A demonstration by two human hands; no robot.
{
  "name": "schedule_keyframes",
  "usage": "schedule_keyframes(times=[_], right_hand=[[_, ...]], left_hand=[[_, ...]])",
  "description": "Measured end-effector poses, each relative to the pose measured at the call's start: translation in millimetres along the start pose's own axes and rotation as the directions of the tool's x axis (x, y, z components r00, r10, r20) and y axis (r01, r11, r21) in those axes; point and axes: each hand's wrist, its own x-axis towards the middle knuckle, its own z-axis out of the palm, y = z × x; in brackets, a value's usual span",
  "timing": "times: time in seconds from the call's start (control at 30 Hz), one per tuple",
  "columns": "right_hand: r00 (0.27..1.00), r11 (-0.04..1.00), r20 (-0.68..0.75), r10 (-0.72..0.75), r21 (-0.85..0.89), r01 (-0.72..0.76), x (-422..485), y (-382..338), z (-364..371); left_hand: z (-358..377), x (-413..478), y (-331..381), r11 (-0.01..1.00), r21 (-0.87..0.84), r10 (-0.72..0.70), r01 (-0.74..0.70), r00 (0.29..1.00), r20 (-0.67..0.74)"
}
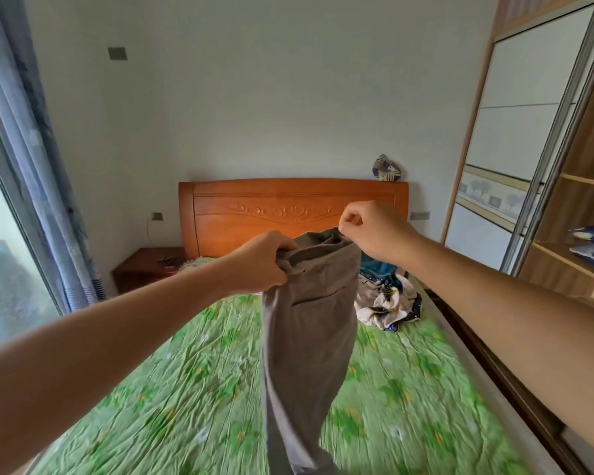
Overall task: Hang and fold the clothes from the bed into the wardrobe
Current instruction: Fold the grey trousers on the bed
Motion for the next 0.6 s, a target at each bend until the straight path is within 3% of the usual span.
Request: schedule_keyframes(times=[0.03,0.1,0.2,0.33,0.47,0.6], right_hand=[[0.997,0.99,0.015,-0.074,-0.119,0.076,2,3,-2],[0.973,0.955,0.211,-0.089,-0.26,0.144,5,7,-2],[0.88,0.979,0.474,0.001,-0.178,0.095,3,5,10],[0.851,0.998,0.523,-0.041,0.058,0.012,-6,0,24],[0.863,0.988,0.497,-0.095,-0.062,0.144,-10,-3,46],[0.841,0.999,0.542,0.001,0.029,-0.02,-5,3,45]], left_hand=[[-2,0,-5,0.999,0.029,0.014,-0.014,1.0,-0.017],[-4,0,-11,0.997,0.063,0.057,-0.054,0.997,-0.056],[-6,-1,-16,0.997,0.025,0.078,-0.075,0.991,-0.106],[-8,-6,-25,0.998,-0.011,0.064,-0.067,0.982,-0.178],[-14,-10,-30,0.998,-0.042,0.031,-0.039,0.982,-0.184],[-19,-15,-32,0.997,-0.057,0.044,-0.054,0.985,-0.168]])
